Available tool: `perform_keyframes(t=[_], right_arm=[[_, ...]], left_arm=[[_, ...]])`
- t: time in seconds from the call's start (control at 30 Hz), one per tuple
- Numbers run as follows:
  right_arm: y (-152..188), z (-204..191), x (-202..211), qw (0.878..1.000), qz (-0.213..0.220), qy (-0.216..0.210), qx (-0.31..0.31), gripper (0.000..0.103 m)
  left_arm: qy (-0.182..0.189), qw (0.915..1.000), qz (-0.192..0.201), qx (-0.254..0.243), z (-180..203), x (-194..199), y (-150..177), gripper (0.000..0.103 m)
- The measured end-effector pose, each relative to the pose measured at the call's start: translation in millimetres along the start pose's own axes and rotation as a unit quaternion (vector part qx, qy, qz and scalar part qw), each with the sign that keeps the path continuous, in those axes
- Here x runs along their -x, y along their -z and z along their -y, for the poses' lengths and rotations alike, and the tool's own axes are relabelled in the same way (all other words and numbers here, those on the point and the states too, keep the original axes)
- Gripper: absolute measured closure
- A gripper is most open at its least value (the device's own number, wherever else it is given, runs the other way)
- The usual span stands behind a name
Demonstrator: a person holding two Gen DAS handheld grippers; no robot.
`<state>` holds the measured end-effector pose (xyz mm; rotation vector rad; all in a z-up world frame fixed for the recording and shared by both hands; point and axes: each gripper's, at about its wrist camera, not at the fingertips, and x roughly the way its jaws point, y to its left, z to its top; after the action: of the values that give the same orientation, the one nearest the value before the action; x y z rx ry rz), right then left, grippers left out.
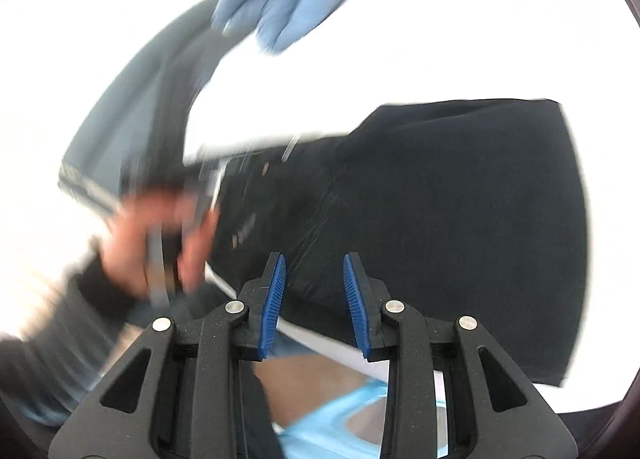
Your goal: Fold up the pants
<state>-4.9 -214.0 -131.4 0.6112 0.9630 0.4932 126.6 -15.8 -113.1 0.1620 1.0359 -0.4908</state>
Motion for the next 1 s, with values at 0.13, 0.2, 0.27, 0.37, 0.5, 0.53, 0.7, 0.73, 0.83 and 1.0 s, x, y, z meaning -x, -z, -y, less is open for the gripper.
perform_keyframes(t=[0.13,0.2,0.27,0.37,0.5,0.53,0.7,0.73,0.83,1.0], right_arm=[[-43.0,57.2,17.5,0.997,0.012,-0.036,-0.061,0.074],[-75.6,81.6,11.5,0.994,0.002,-0.069,-0.086,0.074],[-97.4,105.3,2.1,0.991,-0.001,-0.088,-0.099,0.074],[-117.1,132.3,-25.0,0.986,-0.028,-0.108,-0.127,0.074],[-109.2,173.1,-57.3,0.982,-0.062,-0.076,-0.161,0.075],[-102.9,172.5,-55.2,0.983,-0.055,-0.080,-0.156,0.075],[-51.9,151.7,-48.0,0.984,-0.078,-0.088,-0.135,0.075],[-38.8,147.7,-42.5,0.985,-0.085,-0.084,-0.125,0.075],[5.4,133.5,-25.1,0.984,-0.094,-0.093,-0.119,0.075],[58.7,127.9,-6.8,0.980,-0.095,-0.103,-0.141,0.075]], left_arm=[[-0.011,0.9988,-0.047,-0.012,30.5,-30.5,33.6,0.033],[-0.034,0.9984,-0.043,-0.013,36.9,-39.2,45.5,0.032],[-0.042,0.9984,-0.036,-0.010,38.1,-41.5,48.3,0.032],[-0.035,0.9983,-0.046,-0.002,34.8,-44.0,43.8,0.031],[-0.033,0.9983,-0.047,-0.004,31.9,-45.9,42.5,0.030],[-0.033,0.9984,-0.046,-0.003,31.5,-46.2,42.3,0.030],[-0.034,0.9985,-0.042,-0.003,30.3,-47.4,41.1,0.030],[-0.033,0.9986,-0.042,-0.003,31.0,-48.8,39.1,0.030],[-0.033,0.9987,-0.040,-0.003,28.9,-46.7,42.4,0.030],[-0.034,0.9988,-0.036,-0.002,30.3,-46.6,43.7,0.030]])
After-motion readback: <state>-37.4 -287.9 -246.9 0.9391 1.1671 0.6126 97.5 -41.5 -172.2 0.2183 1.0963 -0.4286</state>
